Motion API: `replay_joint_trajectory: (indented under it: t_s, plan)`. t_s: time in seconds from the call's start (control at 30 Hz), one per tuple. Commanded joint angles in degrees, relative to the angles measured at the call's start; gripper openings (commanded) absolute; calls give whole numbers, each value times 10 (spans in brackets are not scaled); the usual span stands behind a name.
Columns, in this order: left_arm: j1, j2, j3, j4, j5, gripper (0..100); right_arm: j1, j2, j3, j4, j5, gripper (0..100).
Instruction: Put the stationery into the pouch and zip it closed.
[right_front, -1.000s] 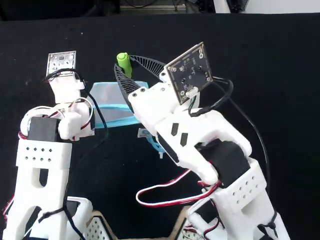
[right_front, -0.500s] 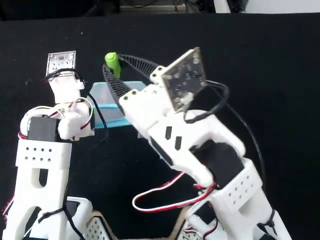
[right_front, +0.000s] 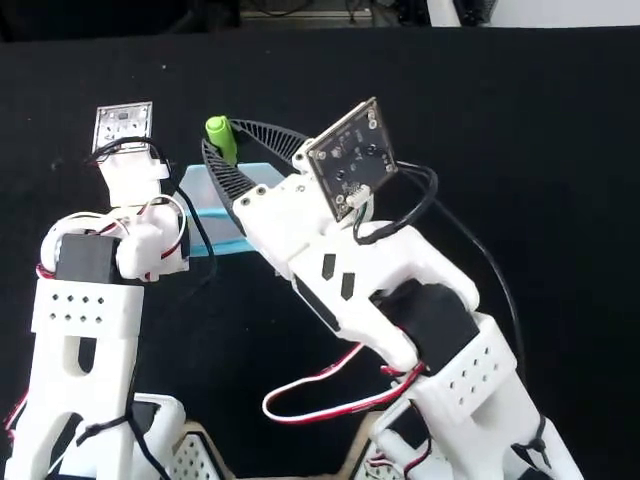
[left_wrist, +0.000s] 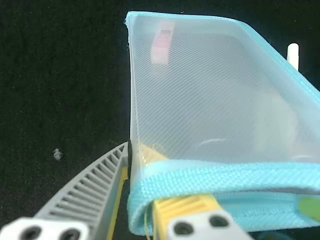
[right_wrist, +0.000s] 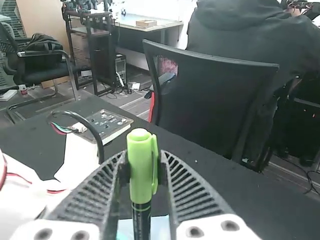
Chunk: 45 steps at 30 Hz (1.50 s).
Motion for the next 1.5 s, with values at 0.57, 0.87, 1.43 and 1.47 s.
replay_joint_trajectory:
  t_s: [0.57, 0.87, 1.43, 1.47]
  plan:
    - [-8, 4, 4, -1, 1, 30, -5, -183, 226, -227, 1, 11]
    - [-8, 4, 4, 0, 1, 30, -3, -183, 248, -230, 1, 11]
    - [-8, 4, 4, 0, 1, 30, -3, -187, 342, -232, 2, 11]
    - [-8, 4, 4, 0, 1, 30, -3, -187, 347, -231, 2, 11]
